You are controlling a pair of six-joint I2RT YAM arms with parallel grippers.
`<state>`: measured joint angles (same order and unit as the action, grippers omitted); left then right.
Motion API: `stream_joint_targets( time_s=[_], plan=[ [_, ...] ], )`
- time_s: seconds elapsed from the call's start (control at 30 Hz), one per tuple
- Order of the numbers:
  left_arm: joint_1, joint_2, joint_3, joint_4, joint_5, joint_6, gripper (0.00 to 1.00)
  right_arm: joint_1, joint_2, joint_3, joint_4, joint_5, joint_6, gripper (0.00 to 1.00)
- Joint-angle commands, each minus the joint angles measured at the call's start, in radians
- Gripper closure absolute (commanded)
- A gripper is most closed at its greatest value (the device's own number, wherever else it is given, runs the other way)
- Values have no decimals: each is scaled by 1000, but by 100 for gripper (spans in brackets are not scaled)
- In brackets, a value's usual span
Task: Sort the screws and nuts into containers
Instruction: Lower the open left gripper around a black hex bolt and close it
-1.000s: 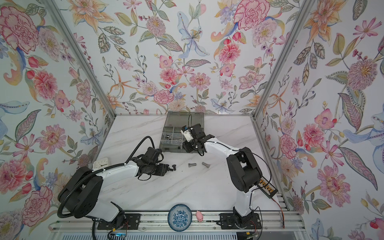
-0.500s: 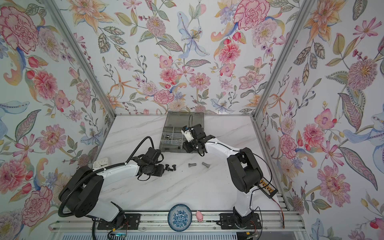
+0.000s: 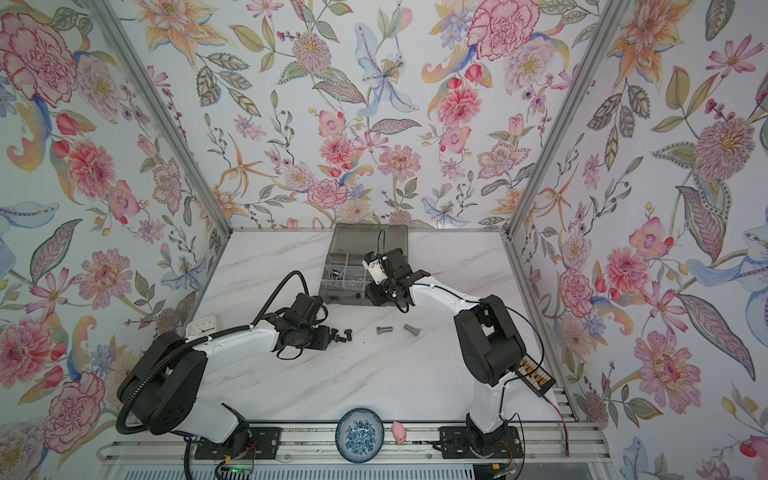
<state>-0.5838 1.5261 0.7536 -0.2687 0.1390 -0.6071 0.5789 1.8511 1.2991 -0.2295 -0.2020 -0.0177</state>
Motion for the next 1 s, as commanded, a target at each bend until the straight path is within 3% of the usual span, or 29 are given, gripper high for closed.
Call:
stream_joint_targets(
  time_s=[0.0, 0.67, 0.97],
  plan=[
    [-10, 15, 12, 8, 9, -22, 50, -10, -10, -18, 10, -8, 12, 51],
    [-10, 27, 11, -73, -108, -29, 53, -14, -14, -53, 25, -14, 24, 51],
    [-10, 12, 12, -108, -176, -37, 59, -14, -13, -61, 24, -15, 28, 51]
  ],
)
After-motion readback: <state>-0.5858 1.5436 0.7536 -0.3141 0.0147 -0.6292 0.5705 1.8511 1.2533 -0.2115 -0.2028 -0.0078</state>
